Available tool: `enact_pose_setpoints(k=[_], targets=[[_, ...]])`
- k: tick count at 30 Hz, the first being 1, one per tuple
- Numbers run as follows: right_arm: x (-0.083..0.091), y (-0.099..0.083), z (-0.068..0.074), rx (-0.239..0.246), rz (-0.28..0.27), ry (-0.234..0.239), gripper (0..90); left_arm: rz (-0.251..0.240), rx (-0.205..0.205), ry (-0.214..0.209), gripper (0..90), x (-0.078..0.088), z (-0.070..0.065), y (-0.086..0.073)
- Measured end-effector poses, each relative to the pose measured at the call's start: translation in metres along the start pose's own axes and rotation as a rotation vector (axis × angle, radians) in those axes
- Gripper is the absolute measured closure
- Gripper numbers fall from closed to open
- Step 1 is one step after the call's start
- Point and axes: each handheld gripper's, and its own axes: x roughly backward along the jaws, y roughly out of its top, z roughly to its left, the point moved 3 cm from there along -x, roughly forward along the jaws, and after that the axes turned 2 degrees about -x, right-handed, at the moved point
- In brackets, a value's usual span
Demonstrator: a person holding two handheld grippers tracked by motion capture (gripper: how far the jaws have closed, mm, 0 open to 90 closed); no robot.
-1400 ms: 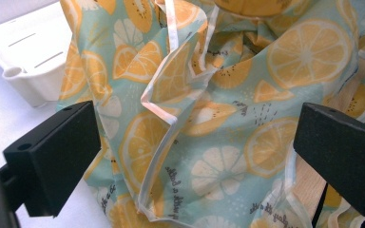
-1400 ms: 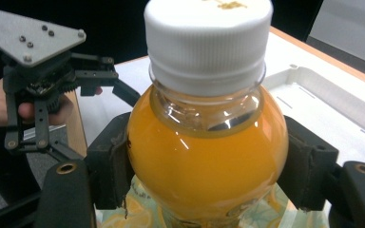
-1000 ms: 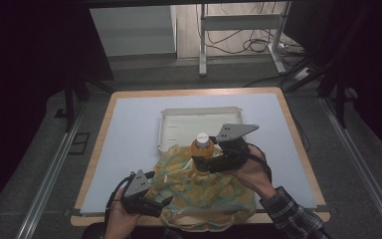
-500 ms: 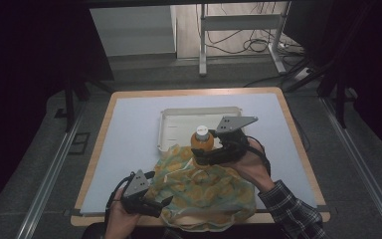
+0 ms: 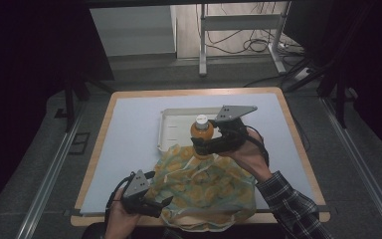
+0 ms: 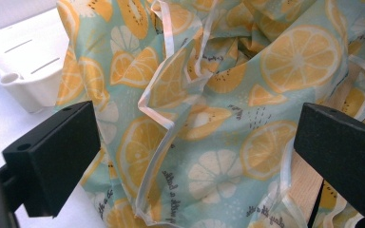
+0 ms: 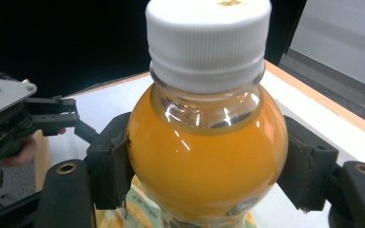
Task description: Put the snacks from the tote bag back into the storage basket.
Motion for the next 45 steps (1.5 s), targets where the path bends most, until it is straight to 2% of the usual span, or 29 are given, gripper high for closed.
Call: enact_pose_setpoints(k=[4, 13, 21, 45], targets=[[-0.003, 0.003, -0.004, -0.001, -0.005, -0.005, 29.8, -0.009, -0.016, 0.004, 1.7, 0.001, -0.002, 0.001], [-0.01, 0.007, -0.014, -0.003, -0.007, -0.017, 29.9, -0.009, -0.007, 0.01, 1.7, 0.001, -0.001, 0.001], [-0.018, 0.012, -0.022, -0.009, -0.012, -0.026, 29.9, -0.017, -0.022, 0.014, 1.7, 0.002, -0.002, 0.002], [-0.05, 0.014, -0.05, 0.002, -0.009, -0.027, 29.8, -0.02, -0.015, 0.023, 1.7, 0.002, -0.001, 0.002]])
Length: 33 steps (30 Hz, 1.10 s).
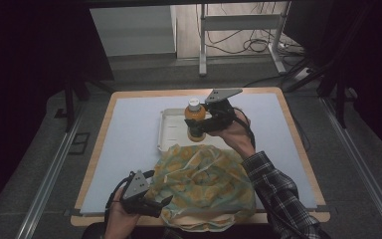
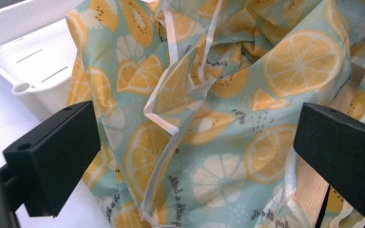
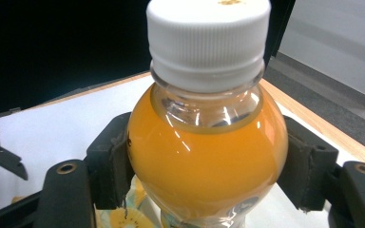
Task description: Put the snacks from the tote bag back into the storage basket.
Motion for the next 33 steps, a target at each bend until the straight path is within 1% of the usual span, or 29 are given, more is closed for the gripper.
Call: enact_pose_setpoints(k=[11, 14, 20, 27, 33], targets=[[-0.016, -0.003, -0.011, -0.005, -0.005, 0.011, 29.8, -0.009, -0.001, 0.001, 1.7, 0.0, 0.0, 0.001], [-0.02, -0.003, -0.012, 0.008, -0.004, 0.012, 29.8, -0.009, -0.001, 0.0, 1.7, 0.0, 0.0, 0.001], [-0.027, -0.001, -0.015, 0.013, -0.004, 0.021, 29.8, -0.015, 0.001, -0.002, 1.7, 0.0, -0.001, 0.001], [-0.037, 0.0, -0.018, 0.023, 0.001, 0.033, 29.8, -0.008, -0.003, -0.004, 1.7, 0.0, -0.001, 0.001], [-0.044, 0.0, -0.022, 0.029, -0.001, 0.044, 29.8, -0.005, 0.004, -0.01, 1.6, -0.001, 0.0, 0.0]])
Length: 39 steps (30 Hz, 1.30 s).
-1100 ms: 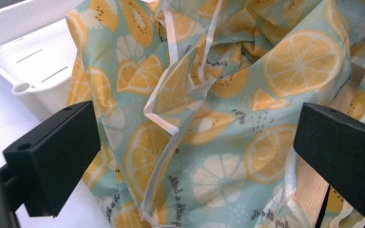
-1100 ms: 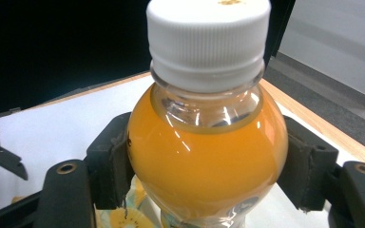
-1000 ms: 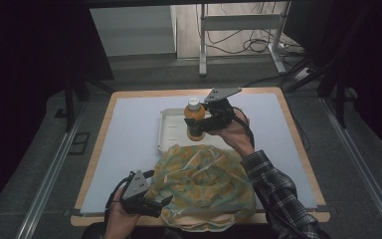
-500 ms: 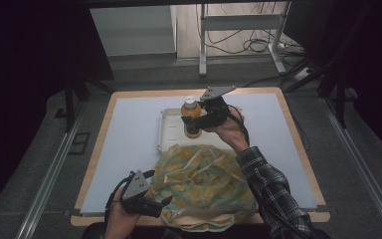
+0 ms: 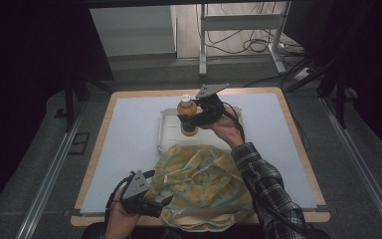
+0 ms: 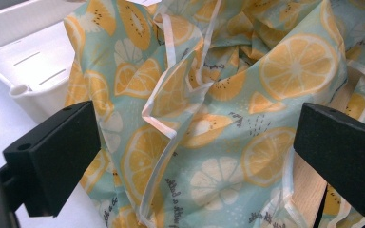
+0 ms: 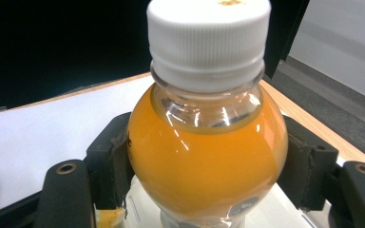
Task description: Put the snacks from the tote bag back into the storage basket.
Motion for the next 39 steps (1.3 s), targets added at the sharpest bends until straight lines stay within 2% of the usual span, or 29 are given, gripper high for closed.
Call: enact_pose_setpoints(k=[7, 20, 39], targets=[[-0.01, 0.001, -0.002, 0.007, 0.006, 0.011, 29.8, 0.004, 0.006, -0.01, 1.1, -0.002, 0.0, -0.001], [-0.027, 0.0, -0.009, 0.003, 0.012, 0.03, 29.8, -0.024, 0.021, -0.011, 0.9, 0.001, 0.002, 0.0], [-0.054, -0.005, -0.018, 0.002, 0.01, 0.027, 29.8, -0.011, 0.018, -0.032, 0.8, -0.003, 0.0, 0.0]])
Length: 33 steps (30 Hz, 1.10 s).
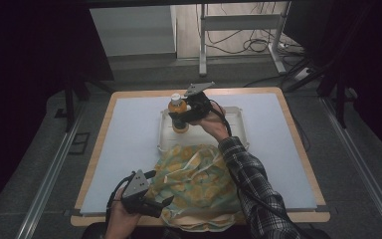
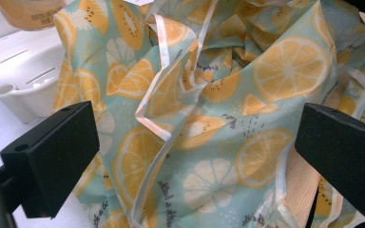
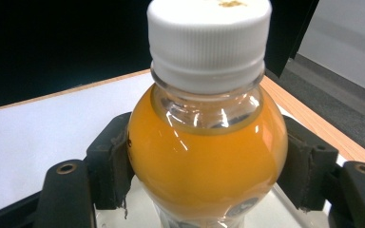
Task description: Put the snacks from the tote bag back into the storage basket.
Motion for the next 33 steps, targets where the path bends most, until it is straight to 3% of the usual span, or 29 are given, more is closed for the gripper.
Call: enact_pose_setpoints(k=[33], targets=[[-0.036, -0.004, -0.008, 0.009, 0.02, 0.009, 29.8, 0.006, 0.0, -0.011, 0.5, -0.002, -0.001, 0.0]])
